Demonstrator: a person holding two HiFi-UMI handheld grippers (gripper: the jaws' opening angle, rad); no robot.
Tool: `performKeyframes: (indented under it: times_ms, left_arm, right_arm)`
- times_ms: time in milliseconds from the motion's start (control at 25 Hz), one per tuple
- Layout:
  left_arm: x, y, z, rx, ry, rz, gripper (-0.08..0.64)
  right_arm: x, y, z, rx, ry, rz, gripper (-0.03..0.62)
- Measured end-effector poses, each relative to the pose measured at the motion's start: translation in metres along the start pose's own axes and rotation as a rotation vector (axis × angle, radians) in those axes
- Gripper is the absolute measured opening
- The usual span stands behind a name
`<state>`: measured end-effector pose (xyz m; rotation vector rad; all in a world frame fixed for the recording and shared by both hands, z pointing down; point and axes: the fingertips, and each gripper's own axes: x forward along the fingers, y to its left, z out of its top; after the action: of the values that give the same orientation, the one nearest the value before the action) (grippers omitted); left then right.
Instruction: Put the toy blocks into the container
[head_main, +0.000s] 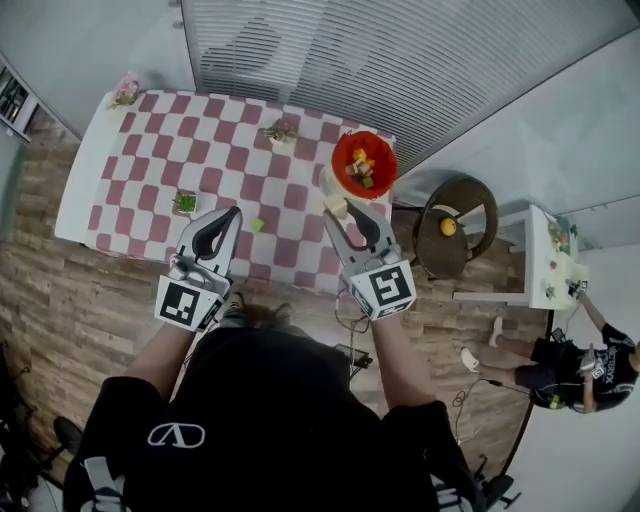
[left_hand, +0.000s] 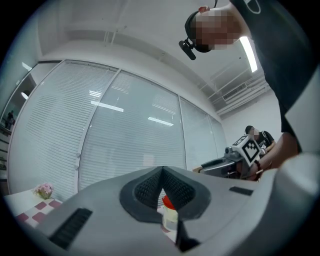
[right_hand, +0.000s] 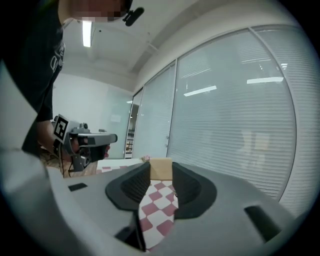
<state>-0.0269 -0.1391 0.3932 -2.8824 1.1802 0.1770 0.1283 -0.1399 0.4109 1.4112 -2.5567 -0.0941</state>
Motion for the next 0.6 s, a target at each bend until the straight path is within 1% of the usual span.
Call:
performKeyframes:
  times_ms: [200, 320, 600]
  left_arm:
    - [0.005, -0.006, 0.004, 0.003, -0.008, -0.017, 0.006]
    - [0.007, -0.007, 0.005, -0.002, -0.007, -0.020, 0.006]
    - [0.009, -0.006, 0.003, 0.001, -0.001, -0.024, 0.006]
  right_arm:
    - [-0.015, -0.005, 0.020, 0.014, -0.109, -0.089, 0.140]
    - [-0.016, -0.006, 0.023, 0.016, -0.130, -0.119, 0.140]
    - [-0.017, -0.018, 0.024, 0.028, -0.149, -0.142, 0.140]
